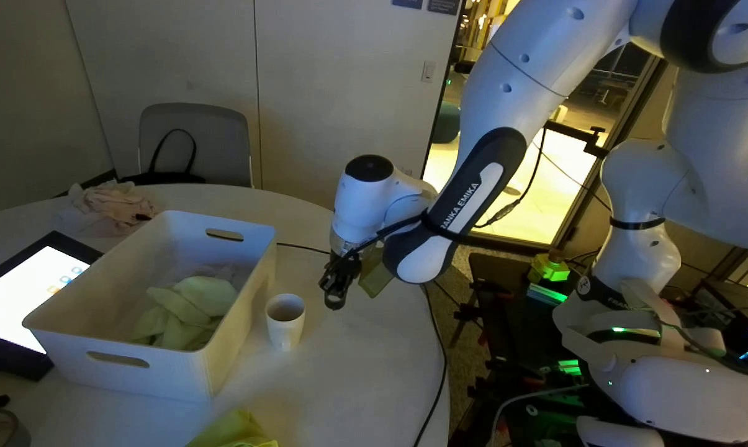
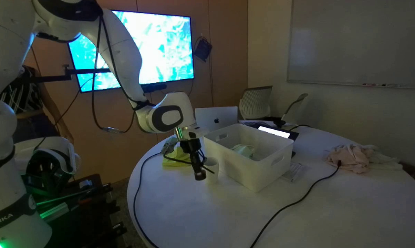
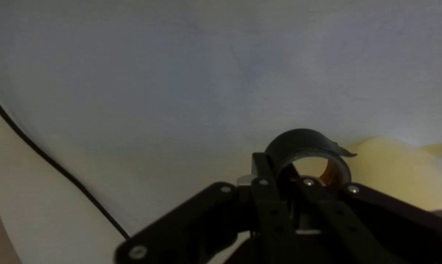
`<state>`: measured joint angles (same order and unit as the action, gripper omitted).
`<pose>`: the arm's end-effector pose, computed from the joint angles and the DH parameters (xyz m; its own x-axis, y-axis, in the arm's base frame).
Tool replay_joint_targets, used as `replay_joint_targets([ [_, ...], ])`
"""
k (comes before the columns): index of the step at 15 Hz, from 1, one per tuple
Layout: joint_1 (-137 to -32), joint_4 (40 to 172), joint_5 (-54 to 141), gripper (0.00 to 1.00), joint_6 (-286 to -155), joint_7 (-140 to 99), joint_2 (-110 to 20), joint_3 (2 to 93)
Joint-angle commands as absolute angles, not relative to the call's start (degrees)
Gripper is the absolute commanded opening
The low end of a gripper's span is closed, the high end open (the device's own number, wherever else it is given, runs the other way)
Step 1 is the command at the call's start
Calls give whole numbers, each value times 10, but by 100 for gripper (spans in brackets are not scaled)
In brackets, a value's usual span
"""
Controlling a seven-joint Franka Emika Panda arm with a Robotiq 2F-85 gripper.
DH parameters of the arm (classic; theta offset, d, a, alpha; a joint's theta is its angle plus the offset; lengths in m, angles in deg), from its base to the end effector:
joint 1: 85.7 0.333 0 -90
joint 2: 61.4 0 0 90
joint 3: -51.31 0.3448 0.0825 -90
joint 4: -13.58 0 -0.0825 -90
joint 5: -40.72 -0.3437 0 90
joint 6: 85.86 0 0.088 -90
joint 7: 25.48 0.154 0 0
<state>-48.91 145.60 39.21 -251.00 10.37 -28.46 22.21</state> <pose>0.5256 0.0572 0.1514 0.8940 -0.3986 0.2046 -0.4333 -0.8854 0.1684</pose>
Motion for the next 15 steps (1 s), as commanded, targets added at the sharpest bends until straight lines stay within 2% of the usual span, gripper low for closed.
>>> replay_joint_targets([
  [1, -501, 1459, 449, 2, -2459, 94, -355, 229],
  [6, -562, 1401, 505, 2, -2379, 90, -381, 301],
  [10, -632, 1334, 505, 2, -2328, 68, -356, 381],
  [15, -687, 1257, 494, 2, -2284, 41, -313, 432],
])
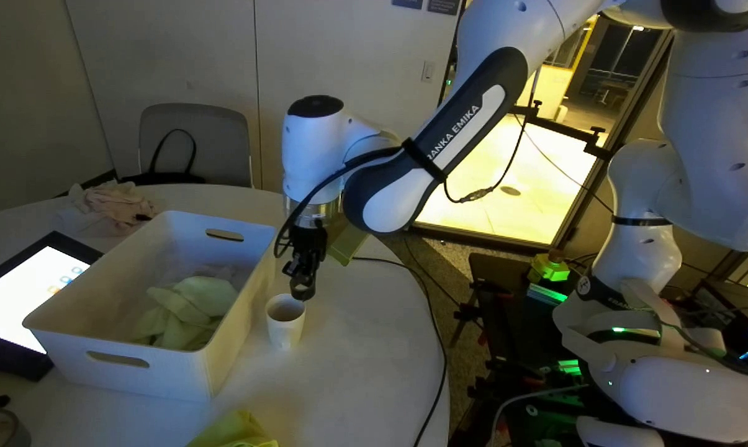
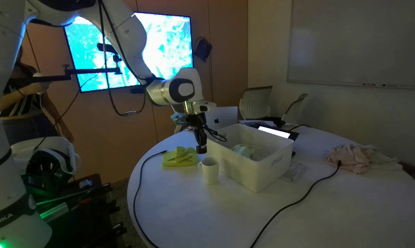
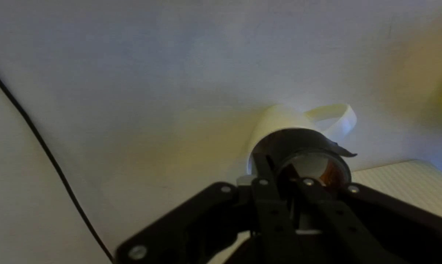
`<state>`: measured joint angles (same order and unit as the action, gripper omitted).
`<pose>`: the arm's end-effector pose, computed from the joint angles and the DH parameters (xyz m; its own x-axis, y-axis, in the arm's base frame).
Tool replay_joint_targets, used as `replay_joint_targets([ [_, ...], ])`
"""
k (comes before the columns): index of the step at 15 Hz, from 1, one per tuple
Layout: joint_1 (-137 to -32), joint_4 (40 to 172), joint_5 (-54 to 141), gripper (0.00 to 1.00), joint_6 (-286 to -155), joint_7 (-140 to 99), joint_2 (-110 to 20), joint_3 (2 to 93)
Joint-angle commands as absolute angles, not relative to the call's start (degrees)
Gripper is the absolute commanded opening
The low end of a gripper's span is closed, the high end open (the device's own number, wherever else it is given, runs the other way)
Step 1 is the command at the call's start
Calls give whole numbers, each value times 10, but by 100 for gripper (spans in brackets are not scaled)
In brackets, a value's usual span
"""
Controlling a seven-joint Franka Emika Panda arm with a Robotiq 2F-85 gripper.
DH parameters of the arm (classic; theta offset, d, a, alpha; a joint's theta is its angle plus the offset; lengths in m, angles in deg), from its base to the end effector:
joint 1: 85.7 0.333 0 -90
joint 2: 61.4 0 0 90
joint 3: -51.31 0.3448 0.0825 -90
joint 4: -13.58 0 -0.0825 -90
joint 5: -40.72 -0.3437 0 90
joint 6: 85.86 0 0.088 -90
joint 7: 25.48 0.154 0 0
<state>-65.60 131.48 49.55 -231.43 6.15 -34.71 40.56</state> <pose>0.5788 0.0954 0.2240 0.9680 -0.2316 0.0970 -0.2438 -0.9593 0.1426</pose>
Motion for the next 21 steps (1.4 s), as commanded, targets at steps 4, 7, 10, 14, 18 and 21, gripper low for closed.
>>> replay_joint_targets([
  [4, -710, 1208, 487, 2, -2266, 24, -271, 449],
  [7, -722, 1176, 480, 2, -2255, 11, -240, 458],
  [10, -728, 1152, 478, 2, -2247, 5, -214, 460],
  [14, -733, 1131, 475, 2, -2241, 0, -194, 459],
  [18, -735, 1118, 473, 6, -2237, -2, -183, 458],
  [21, -735, 1115, 473, 40, -2236, -2, -183, 458],
])
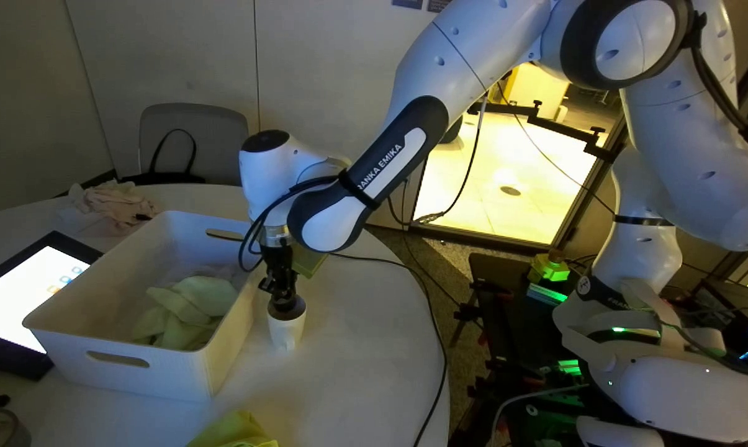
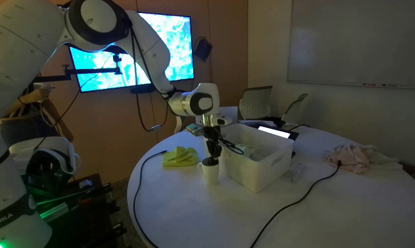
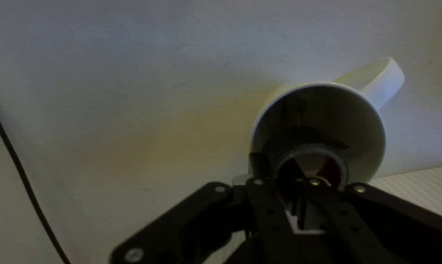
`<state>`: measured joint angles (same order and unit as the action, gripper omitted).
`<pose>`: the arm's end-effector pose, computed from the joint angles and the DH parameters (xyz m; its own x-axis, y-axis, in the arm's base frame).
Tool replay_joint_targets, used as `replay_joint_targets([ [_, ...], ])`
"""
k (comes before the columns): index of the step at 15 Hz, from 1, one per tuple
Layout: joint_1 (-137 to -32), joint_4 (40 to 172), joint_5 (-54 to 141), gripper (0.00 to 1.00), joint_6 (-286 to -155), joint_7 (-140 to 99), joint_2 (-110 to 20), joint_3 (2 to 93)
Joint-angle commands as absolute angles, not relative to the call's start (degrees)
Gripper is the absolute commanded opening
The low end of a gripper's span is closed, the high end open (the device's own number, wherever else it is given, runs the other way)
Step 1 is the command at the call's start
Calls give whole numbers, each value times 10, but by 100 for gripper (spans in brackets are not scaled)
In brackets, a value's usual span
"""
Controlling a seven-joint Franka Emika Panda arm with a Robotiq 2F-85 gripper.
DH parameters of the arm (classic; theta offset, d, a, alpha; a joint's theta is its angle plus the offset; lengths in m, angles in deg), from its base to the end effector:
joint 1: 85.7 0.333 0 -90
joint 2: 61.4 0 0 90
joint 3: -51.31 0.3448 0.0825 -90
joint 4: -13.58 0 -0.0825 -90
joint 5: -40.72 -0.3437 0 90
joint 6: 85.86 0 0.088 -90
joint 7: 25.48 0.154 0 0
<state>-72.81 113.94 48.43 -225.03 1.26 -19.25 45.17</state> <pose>0.6425 0.0765 0.1547 0.9763 -0.2163 0.0092 -0.2148 -0.9624 0.1665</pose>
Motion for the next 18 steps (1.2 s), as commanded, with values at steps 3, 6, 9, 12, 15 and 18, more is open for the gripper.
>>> replay_joint_targets([
  [3, -736, 1116, 473, 63, -2237, -4, -186, 459],
  [6, -735, 1126, 474, 85, -2241, -6, -197, 459],
  [9, -736, 1151, 469, 100, -2239, -27, -225, 475],
  [12, -733, 1181, 462, 100, -2229, -57, -247, 503],
  [15, -725, 1209, 458, 100, -2224, -75, -259, 532],
  [18, -710, 1222, 453, 100, -2242, -61, -248, 548],
])
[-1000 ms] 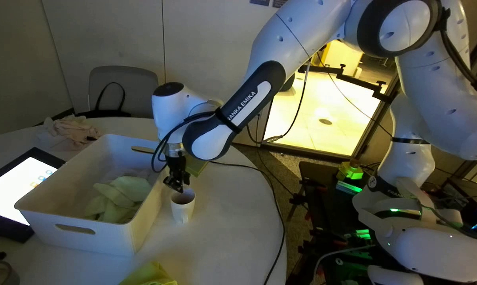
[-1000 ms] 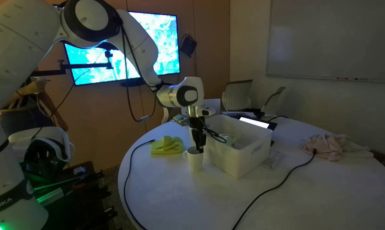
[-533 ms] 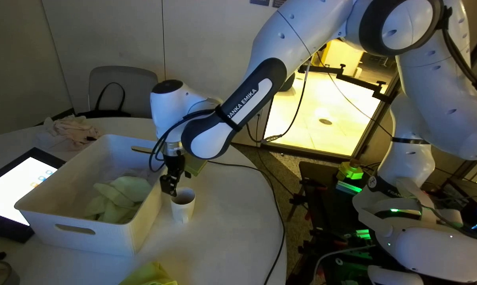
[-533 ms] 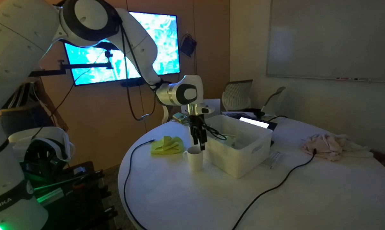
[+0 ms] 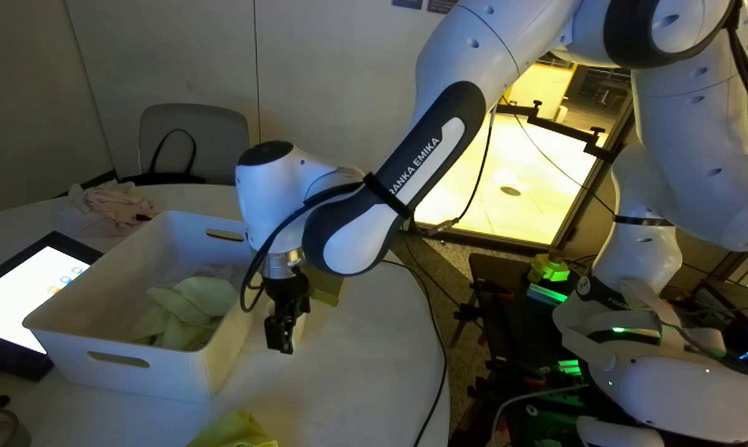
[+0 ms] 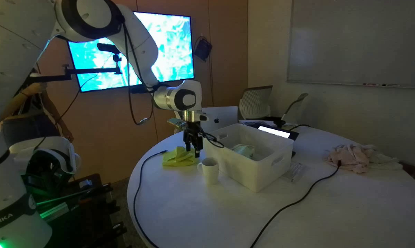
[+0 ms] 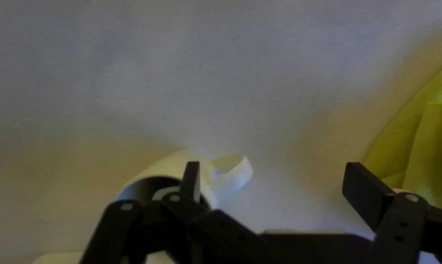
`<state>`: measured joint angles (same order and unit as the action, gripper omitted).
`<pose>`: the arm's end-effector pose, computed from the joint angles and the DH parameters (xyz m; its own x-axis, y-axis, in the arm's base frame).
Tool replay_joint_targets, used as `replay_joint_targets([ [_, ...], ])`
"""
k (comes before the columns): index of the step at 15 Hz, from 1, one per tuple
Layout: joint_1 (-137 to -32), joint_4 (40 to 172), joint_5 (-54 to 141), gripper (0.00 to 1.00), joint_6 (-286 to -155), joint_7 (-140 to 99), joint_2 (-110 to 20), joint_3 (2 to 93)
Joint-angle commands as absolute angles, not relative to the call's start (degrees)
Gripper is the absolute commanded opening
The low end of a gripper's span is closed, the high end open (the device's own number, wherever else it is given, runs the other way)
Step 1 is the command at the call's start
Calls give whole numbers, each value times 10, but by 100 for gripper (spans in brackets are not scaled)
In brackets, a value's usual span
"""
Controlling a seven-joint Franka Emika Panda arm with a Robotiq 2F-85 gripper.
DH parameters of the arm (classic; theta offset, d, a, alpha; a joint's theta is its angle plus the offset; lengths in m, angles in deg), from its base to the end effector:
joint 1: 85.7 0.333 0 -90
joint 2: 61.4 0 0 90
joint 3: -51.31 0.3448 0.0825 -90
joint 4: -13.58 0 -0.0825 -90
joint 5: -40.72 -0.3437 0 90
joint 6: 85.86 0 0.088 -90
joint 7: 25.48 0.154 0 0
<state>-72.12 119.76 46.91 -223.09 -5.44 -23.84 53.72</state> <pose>0.5933 0.1644 0.1651 0.9956 0.0020 -0.0934 0.0090 -0.9972 0.0749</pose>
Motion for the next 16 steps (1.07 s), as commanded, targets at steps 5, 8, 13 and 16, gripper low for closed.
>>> replay_joint_targets([
  [5, -675, 1207, 441, 100, -2257, -32, -214, 557],
  [8, -654, 1189, 432, 100, -2267, -15, -186, 559],
  [13, -625, 1141, 411, 100, -2275, -1, -132, 569],
  [16, -605, 1105, 410, 100, -2272, 9, -101, 566],
])
